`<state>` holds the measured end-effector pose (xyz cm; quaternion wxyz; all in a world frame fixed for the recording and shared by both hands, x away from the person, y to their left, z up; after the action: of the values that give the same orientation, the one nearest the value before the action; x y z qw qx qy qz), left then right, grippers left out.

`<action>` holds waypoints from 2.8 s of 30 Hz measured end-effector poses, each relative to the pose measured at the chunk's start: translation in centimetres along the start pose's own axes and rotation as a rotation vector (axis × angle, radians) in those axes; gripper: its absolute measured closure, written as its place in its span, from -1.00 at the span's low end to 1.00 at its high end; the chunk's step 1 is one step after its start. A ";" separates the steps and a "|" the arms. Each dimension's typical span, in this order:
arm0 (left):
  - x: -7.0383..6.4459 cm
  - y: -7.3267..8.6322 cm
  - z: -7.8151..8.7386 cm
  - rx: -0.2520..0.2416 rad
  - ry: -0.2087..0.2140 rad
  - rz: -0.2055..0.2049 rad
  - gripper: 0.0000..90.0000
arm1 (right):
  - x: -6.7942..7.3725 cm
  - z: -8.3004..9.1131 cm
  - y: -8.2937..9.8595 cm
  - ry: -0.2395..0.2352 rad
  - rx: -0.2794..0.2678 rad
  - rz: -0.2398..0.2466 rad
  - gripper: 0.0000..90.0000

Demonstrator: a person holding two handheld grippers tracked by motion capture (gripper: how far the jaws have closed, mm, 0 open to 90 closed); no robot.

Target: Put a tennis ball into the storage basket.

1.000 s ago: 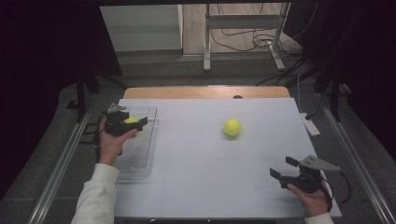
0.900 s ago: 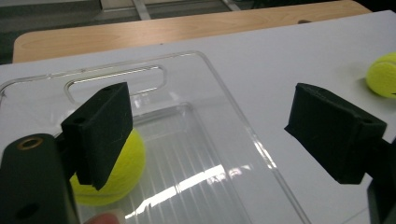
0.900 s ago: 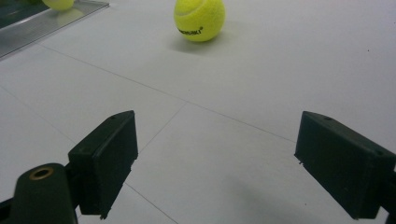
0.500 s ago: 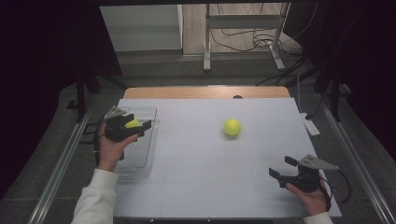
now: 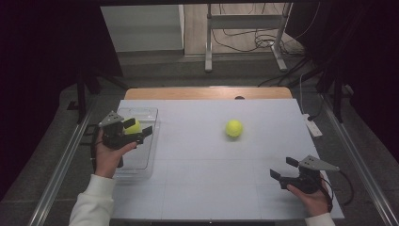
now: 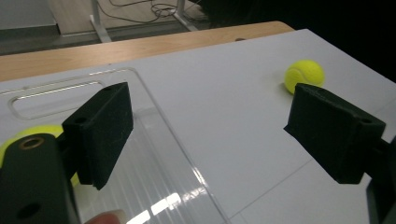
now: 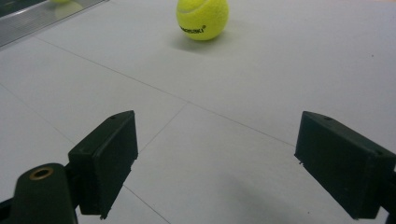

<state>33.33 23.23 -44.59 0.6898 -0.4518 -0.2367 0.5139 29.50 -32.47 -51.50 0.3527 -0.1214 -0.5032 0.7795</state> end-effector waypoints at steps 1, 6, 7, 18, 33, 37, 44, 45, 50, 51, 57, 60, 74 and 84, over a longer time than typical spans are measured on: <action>-0.3 0.0 0.1 0.001 0.011 -0.005 -0.67 | 0.0 0.0 0.0 -0.001 0.000 0.004 -0.70; -1.2 -0.1 0.2 0.004 0.029 -0.018 -0.67 | 0.0 0.0 0.0 -0.006 -0.001 0.006 -0.70; -1.4 -0.1 0.2 0.005 0.032 -0.022 -0.67 | 0.0 0.0 0.0 -0.006 -0.002 0.005 -0.70; -2.7 0.1 -0.4 0.024 0.060 -0.048 -0.67 | 0.0 0.0 0.0 -0.007 0.000 0.007 -0.70; -4.7 0.0 -1.6 0.041 0.092 -0.083 -0.66 | 0.1 0.0 0.0 -0.004 0.003 0.009 -0.70; -5.0 0.0 -1.9 0.049 0.095 -0.090 -0.66 | 0.0 -0.1 0.0 -0.004 0.005 0.009 -0.70; -5.7 0.0 -2.5 0.057 0.104 -0.104 -0.66 | 0.1 0.0 0.0 -0.007 0.002 0.007 -0.70; -5.7 0.0 -2.5 0.057 0.104 -0.104 -0.66 | 0.1 0.0 0.0 -0.007 0.002 0.007 -0.70; -6.2 0.0 -3.1 0.067 0.106 -0.118 -0.65 | 0.1 0.1 0.1 -0.004 0.003 0.005 -0.70; -6.3 0.0 -3.1 0.069 0.105 -0.118 -0.65 | 0.1 0.2 0.1 -0.007 -0.001 0.005 -0.70; -6.7 0.0 -3.9 0.081 0.110 -0.118 -0.65 | 0.1 0.2 0.1 -0.009 -0.002 0.004 -0.70; -7.1 0.0 -4.3 0.091 0.113 -0.121 -0.65 | 0.1 0.3 0.1 -0.011 -0.004 0.003 -0.70; -8.1 -0.3 -5.1 0.107 0.129 -0.134 -0.66 | 0.2 0.2 0.2 -0.012 0.001 0.012 -0.70; -8.8 -0.6 -5.6 0.111 0.136 -0.143 -0.66 | 0.3 0.2 0.2 -0.009 0.002 0.011 -0.70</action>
<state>34.84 12.98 -45.55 0.7630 -0.4287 -0.1922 0.4439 29.11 -32.51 -51.49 0.3462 -0.1203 -0.5034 0.7825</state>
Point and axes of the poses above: each handheld gripper's, and its own axes: z roughly backward along the jaws, y roughly out of its underside, x roughly to its left, the point moved 2 cm from there along -z, roughly forward along the jaws, and after that the axes turned 10 degrees about -y, right-handed, at the moved point
